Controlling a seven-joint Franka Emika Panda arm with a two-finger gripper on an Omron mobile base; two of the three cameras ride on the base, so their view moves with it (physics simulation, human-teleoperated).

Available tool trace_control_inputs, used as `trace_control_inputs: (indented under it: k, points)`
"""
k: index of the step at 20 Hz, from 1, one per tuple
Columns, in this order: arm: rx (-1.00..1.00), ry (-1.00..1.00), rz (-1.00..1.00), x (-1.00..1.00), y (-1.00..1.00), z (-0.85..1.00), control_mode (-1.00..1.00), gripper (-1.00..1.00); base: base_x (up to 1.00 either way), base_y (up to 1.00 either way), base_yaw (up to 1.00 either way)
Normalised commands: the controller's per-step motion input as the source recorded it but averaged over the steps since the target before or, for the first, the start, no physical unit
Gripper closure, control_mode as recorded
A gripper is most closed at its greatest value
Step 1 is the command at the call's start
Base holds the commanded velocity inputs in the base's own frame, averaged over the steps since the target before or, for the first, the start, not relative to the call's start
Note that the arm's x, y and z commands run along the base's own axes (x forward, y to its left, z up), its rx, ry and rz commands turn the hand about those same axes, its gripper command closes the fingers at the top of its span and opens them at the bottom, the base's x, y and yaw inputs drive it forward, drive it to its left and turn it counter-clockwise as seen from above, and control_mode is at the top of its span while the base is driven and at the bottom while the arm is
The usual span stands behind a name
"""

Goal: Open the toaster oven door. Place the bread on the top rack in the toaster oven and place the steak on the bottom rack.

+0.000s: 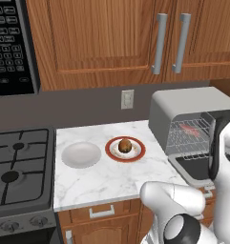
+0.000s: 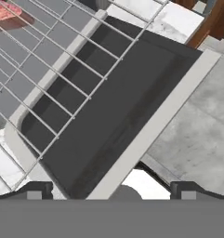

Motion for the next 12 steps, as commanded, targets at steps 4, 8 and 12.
trace_control_inputs:
  k: [4,8,12]
  points:
    - [0.04,0.10,0.18,-0.03,0.33,0.31,-1.00,-1.00,0.00,0.00,0.00]
    - [0.00,0.03,0.39,0.41,0.84,0.00,-1.00,-1.00,0.00,0.00,0.00]
    - [0.00,0.06,0.41,0.48,0.92,0.00,-1.00,-1.00,0.00,0.00,0.00]
